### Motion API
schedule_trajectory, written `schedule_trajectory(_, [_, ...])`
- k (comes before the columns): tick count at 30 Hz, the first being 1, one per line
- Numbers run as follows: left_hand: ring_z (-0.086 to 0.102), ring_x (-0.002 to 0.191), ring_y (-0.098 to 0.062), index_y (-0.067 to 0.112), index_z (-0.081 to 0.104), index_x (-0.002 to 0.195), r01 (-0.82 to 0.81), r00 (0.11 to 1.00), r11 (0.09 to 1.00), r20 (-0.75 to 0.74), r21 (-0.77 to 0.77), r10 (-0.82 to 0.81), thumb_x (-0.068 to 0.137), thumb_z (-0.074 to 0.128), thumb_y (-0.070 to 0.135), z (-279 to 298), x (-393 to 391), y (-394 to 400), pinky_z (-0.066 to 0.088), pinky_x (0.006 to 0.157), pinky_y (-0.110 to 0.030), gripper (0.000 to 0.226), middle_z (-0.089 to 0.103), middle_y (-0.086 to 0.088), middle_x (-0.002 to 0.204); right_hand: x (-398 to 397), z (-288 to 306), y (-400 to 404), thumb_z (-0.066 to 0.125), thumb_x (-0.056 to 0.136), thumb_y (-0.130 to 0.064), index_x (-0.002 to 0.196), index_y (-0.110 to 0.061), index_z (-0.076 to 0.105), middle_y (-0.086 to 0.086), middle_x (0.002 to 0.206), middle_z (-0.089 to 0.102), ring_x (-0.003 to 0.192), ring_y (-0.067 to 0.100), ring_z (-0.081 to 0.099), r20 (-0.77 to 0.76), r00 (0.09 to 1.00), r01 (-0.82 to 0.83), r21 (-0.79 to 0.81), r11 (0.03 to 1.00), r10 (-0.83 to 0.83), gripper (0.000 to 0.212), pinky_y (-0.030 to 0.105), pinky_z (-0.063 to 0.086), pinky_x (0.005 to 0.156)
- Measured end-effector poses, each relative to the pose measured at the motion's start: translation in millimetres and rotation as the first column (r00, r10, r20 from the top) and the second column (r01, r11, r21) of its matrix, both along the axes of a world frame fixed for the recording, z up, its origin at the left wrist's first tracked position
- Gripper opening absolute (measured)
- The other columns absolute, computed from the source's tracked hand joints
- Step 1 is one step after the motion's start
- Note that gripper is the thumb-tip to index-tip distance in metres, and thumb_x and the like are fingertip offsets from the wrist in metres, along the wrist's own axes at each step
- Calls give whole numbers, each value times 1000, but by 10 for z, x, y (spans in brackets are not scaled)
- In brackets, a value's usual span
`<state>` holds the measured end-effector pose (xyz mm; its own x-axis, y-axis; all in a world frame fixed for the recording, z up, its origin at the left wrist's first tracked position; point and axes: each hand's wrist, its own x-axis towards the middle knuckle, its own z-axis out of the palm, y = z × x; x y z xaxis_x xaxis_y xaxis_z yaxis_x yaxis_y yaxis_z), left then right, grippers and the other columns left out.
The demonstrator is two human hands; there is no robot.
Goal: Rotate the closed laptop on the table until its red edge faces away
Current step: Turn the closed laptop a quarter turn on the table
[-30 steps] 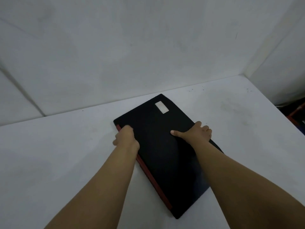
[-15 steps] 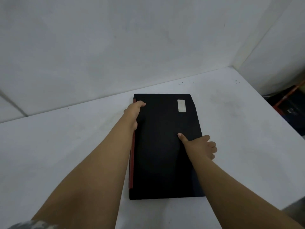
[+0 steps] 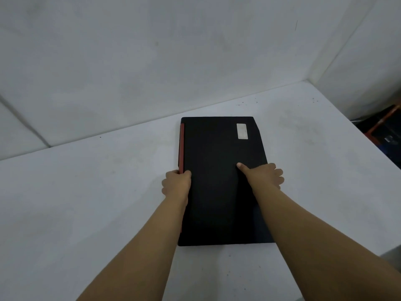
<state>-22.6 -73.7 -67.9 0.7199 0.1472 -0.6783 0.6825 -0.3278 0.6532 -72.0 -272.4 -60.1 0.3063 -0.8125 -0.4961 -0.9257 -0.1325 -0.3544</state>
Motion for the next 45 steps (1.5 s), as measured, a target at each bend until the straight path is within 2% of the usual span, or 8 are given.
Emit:
schedule_trajectory(5, [50,134,-38,2,50,144,-35,992,997,-123,-75,26,90,69,41,23,195,-62,45,114,-51,69,51,-20,147,21,43,-108,73,61,-76,132,-5,44,19,133,48,122,34,48,-11,993,117,107,987,-116,104,41,42,101])
schedule_trajectory(10, [43,142,-39,-1,46,147,-93,986,989,-152,-114,75,91,71,32,-14,263,-94,39,118,-52,70,42,-22,155,9,40,-92,75,63,-72,129,-3,49,19,124,56,114,35,54,14,989,141,205,969,-147,99,45,47,101])
schedule_trajectory(13, [41,143,-40,-4,44,147,-92,985,990,-155,-108,74,92,70,29,-24,286,-45,38,119,-51,70,43,-23,155,1,47,0,69,66,-75,119,-5,58,17,119,59,112,34,53,-24,995,103,187,977,-100,88,43,46,101])
schedule_trajectory(17, [46,137,-39,-3,46,145,-117,982,991,-157,-65,105,91,71,29,17,282,166,43,112,-47,68,45,-22,151,-14,40,189,68,67,-75,116,-5,60,15,115,61,109,34,55,-21,998,66,225,972,-62,86,43,47,100])
schedule_trajectory(26, [48,135,-42,0,46,146,-273,949,962,-168,-8,268,90,72,27,94,164,1022,44,110,-50,68,45,-22,151,165,50,955,72,66,-73,121,-4,57,16,120,57,112,33,52,-8,999,-39,255,966,42,89,45,47,100])
schedule_trajectory(33, [46,139,-42,-3,44,147,-378,918,925,-139,-25,372,92,71,24,109,45,1785,42,114,-50,67,44,-23,154,307,45,1634,53,81,-74,119,-4,62,13,119,61,114,33,55,11,959,-277,259,925,284,80,44,45,102])
schedule_trajectory(40, [37,148,-42,-4,36,152,-445,892,894,-114,-45,438,96,65,19,129,9,2293,34,118,-50,67,35,-22,162,354,60,2113,43,93,-63,129,-5,58,14,128,58,120,32,52,-6,923,-367,280,887,384,69,41,42,106])
schedule_trajectory(45, [43,143,-42,-4,40,149,-470,880,882,-92,-25,466,94,68,19,154,31,2427,39,117,-50,66,41,-22,158,351,97,2263,45,96,-57,129,-5,57,13,131,55,123,29,47,-76,905,-393,232,890,419,63,39,40,105])
